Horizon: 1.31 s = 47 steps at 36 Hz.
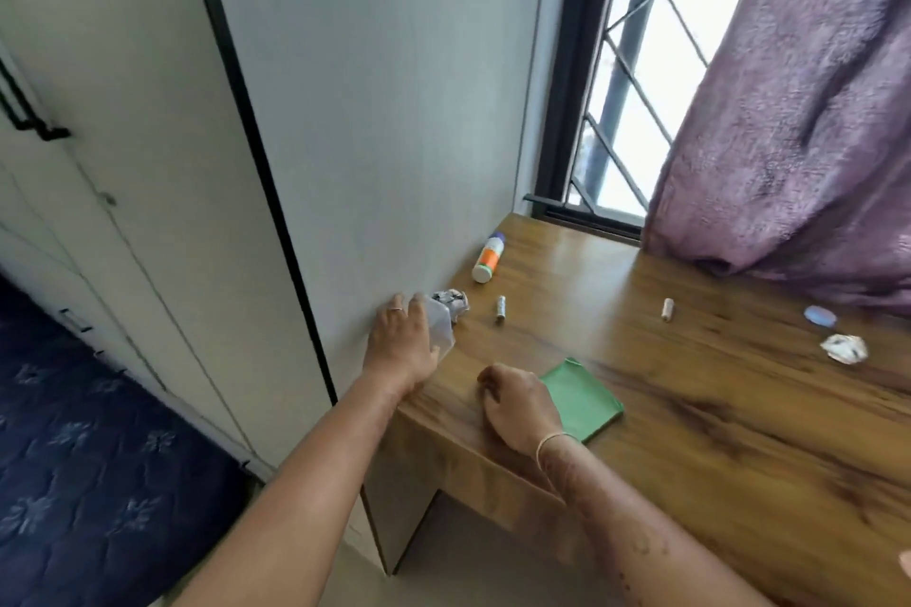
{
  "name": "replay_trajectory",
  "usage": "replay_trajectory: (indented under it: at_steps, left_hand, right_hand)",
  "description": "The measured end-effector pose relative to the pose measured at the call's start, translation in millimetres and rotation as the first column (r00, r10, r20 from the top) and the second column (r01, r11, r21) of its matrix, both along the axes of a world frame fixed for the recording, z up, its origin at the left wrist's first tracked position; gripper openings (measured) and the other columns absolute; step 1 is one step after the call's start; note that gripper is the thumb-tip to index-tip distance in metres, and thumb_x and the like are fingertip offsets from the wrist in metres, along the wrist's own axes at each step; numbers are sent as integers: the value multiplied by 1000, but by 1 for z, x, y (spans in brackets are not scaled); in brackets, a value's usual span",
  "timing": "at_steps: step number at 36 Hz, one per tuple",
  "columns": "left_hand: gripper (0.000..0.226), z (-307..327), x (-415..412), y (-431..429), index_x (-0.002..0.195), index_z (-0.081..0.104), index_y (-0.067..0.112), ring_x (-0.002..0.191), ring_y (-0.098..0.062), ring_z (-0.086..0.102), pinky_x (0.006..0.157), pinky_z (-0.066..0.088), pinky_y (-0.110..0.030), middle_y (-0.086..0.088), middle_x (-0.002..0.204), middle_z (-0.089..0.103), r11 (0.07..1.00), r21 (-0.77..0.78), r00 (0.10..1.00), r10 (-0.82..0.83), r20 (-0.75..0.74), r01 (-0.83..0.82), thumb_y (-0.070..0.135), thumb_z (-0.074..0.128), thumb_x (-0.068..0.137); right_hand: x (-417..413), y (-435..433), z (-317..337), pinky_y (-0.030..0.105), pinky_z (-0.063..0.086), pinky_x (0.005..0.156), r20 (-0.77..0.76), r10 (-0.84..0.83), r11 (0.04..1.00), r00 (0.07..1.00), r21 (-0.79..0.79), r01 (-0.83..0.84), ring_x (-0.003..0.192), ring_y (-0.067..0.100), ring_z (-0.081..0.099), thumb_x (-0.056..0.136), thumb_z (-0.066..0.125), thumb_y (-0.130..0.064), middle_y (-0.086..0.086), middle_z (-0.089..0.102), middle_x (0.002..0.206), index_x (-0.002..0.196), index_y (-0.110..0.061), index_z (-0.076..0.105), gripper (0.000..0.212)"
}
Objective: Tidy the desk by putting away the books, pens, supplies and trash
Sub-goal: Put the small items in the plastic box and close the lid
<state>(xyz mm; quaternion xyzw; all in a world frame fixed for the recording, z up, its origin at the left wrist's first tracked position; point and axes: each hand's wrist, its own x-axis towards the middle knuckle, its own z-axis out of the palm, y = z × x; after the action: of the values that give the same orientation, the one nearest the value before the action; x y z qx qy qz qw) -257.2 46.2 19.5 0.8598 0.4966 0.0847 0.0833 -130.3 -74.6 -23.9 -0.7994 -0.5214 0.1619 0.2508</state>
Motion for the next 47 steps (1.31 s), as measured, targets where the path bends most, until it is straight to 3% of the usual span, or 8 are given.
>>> replay_trajectory:
  at_steps: [10, 16, 20, 25, 29, 37, 42, 47]
  left_hand:
    - [92, 3, -10, 9, 153, -1, 12, 125, -32, 43, 102, 38, -39, -19, 140, 43, 994, 84, 996, -58, -64, 64, 53, 52, 90]
    - [89, 1, -16, 2, 152, 8, 15, 127, -31, 42, 102, 40, -40, -16, 142, 40, 981, -147, 839, -25, 543, 124, 42, 65, 88]
    - [87, -3, -7, -7, 150, 5, 25, 124, -24, 48, 105, 44, -42, -10, 145, 39, 804, -503, 526, 293, 799, 318, 31, 67, 89]
    - [95, -14, 2, -17, 149, 6, 38, 124, -14, 45, 81, 44, -16, -1, 149, 35, 735, -503, 396, 340, 853, 455, 24, 73, 83]
    - [99, -25, 7, -13, 149, 20, 30, 119, -6, 47, 75, 47, -3, 14, 139, 36, 750, -459, 443, 247, 862, 476, 13, 82, 74]
    - [74, -56, 22, 8, 112, 54, 19, 110, -17, 60, 83, 56, -26, -2, 114, 61, 803, -488, 525, 268, 808, 341, 11, 95, 51]
    - [78, -70, 26, 10, 114, 57, 17, 108, -14, 63, 92, 54, -30, -3, 116, 64, 824, -486, 536, 280, 796, 291, 17, 97, 47]
    - [77, -75, 26, 9, 116, 55, 20, 109, -5, 62, 91, 52, -20, 1, 120, 62, 844, -465, 557, 258, 789, 266, 12, 95, 52]
  right_hand:
    - [-17, 9, -1, 28, 49, 84, 36, -169, 986, 985, -3, 170, 94, 21, 66, 88, 53, -21, 1, 73, 101, 101, -21, 71, 22]
    - [-12, 19, 0, 27, 49, 92, -230, -278, 958, 933, 7, 287, 98, 18, 66, 92, 53, -19, 0, 72, 107, 107, -16, 70, 23]
    - [-17, 25, 13, 41, 59, 69, -814, -283, 886, 507, -20, 463, 73, 27, 68, 104, 38, -31, 15, 71, 102, 109, -6, 59, 33]
    - [-5, 33, 26, 28, 55, 51, -945, -207, 803, 253, -17, 595, 61, 25, 67, 104, 30, -41, 22, 67, 95, 109, -3, 54, 45]
    - [18, 45, 30, 25, 51, 48, -896, -272, 768, 351, 17, 640, 55, 19, 58, 104, 33, -38, 13, 64, 80, 100, -6, 58, 41]
    - [59, 78, 32, 25, 51, 52, -807, -194, 874, 558, 117, 473, 57, 13, 61, 100, 48, -21, 4, 69, 73, 82, -11, 67, 28]
    - [88, 103, 13, 34, 52, 90, -357, -247, 943, 901, 125, 308, 97, 18, 65, 91, 55, -21, -2, 69, 106, 101, -26, 73, 21]
    - [100, 127, 6, 29, 35, 104, -53, -99, 993, 994, -65, 95, 122, 25, 49, 95, 53, -29, 5, 55, 127, 123, -27, 65, 30]
